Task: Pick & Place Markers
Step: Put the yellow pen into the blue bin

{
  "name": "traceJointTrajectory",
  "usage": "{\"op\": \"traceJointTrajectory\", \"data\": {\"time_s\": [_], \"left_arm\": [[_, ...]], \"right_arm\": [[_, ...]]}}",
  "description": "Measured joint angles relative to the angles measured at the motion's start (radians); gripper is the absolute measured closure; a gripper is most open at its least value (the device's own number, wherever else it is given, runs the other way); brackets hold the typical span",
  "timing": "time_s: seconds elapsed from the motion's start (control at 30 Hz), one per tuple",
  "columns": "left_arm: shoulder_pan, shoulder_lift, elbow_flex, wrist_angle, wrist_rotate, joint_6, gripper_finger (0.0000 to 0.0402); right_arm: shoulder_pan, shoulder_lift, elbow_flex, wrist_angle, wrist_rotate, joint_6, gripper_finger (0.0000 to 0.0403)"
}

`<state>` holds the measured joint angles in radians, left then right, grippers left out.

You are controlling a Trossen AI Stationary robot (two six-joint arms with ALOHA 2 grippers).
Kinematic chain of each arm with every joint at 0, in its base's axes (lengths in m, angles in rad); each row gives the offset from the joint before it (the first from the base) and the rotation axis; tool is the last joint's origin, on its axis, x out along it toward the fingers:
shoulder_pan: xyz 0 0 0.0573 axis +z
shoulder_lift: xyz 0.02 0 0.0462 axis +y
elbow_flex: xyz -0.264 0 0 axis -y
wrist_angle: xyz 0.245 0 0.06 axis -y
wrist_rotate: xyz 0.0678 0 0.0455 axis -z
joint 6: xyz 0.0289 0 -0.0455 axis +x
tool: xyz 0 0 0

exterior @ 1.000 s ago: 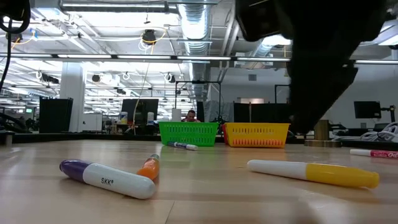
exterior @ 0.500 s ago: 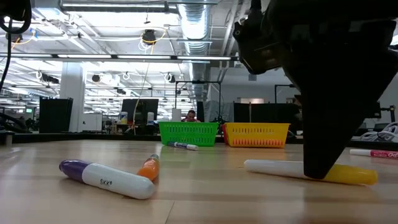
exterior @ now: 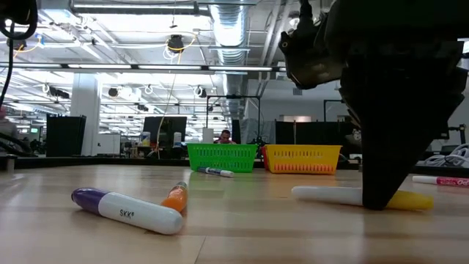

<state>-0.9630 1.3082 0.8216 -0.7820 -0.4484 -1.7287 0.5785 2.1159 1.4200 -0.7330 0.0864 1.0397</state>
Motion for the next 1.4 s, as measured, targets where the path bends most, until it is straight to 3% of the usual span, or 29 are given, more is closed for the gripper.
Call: {"op": "traceJointTrajectory", "data": {"time_s": [0.2, 0.83, 1.2, 1.4], "left_arm": [[0.0, 0.0, 0.0, 0.004, 0.0, 0.0, 0.0279], [0.06, 0.0, 0.0, 0.073, -0.079, 0.018, 0.0279], [0.149, -0.008, 0.0, 0.229, -0.089, 0.359, 0.0279], [0.228, -0.12, 0.0, 0.23, -0.122, 0.491, 0.0279]], "right_arm": [[-0.005, -0.002, 0.0, 0.008, -0.009, 0.0, 0.0377], [-0.097, -0.001, 0.131, 0.011, -0.014, -0.231, 0.0372], [-0.195, -0.005, 0.29, 0.004, -0.008, -0.437, 0.0372], [-0.254, -0.007, 0.41, -0.031, -0.003, -0.562, 0.0376]]}}
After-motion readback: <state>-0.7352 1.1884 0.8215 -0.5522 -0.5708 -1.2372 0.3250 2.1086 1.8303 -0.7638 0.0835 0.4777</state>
